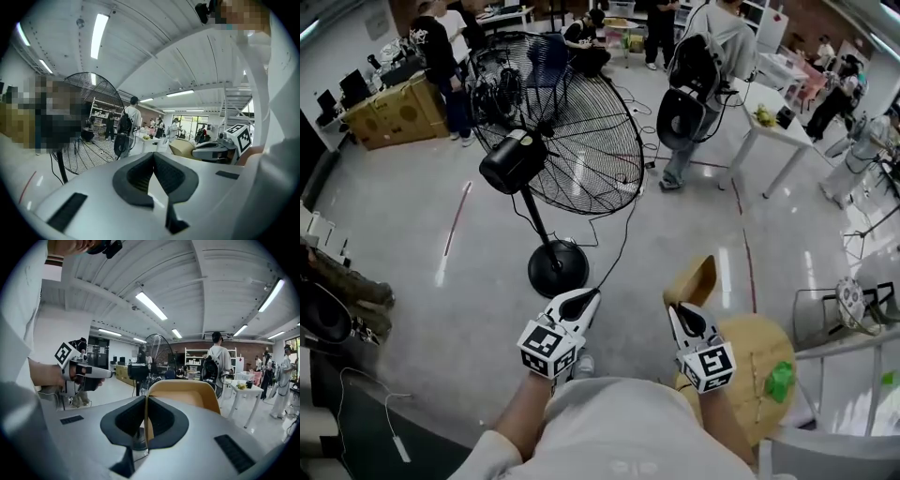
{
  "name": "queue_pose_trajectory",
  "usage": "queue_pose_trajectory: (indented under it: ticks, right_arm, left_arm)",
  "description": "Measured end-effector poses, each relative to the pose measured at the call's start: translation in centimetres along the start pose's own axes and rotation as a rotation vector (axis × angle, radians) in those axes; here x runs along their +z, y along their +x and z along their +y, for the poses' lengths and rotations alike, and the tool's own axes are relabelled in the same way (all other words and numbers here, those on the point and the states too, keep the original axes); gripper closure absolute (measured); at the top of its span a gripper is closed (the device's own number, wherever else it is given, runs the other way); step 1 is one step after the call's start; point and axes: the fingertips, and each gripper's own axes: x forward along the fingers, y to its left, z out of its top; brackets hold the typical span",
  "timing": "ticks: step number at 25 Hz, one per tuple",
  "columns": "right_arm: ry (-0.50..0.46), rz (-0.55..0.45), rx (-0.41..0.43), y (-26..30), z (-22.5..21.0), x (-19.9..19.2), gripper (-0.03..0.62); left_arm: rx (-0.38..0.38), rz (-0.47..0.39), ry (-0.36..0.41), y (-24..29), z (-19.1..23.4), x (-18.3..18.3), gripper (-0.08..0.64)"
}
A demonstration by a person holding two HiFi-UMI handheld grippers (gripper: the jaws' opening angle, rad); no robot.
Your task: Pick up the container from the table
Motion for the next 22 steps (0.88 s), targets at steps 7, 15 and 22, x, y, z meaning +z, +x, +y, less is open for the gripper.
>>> queue_pose_trajectory:
  ticks: [7,15,22]
  right_arm:
    - [-0.029,-0.043,0.044,-0.1,1.8,0.9,0.551]
    - [-0.041,-0.046,0.056,-0.3,2.5,-0.8,0.551]
    - [-0.029,-0.027,0.045,-0.4,2.7,-1.7,0.551]
  left_arm:
    - [0.013,-0.019,-0.008,-1.4,0.4,0.4,0.545]
    - [0.0,-0.022,-0.015,-1.4,-0.5,-0.4,0.545]
    - [-0.016,-0.012,-0.014,-1.3,-0.8,-0.5,0.545]
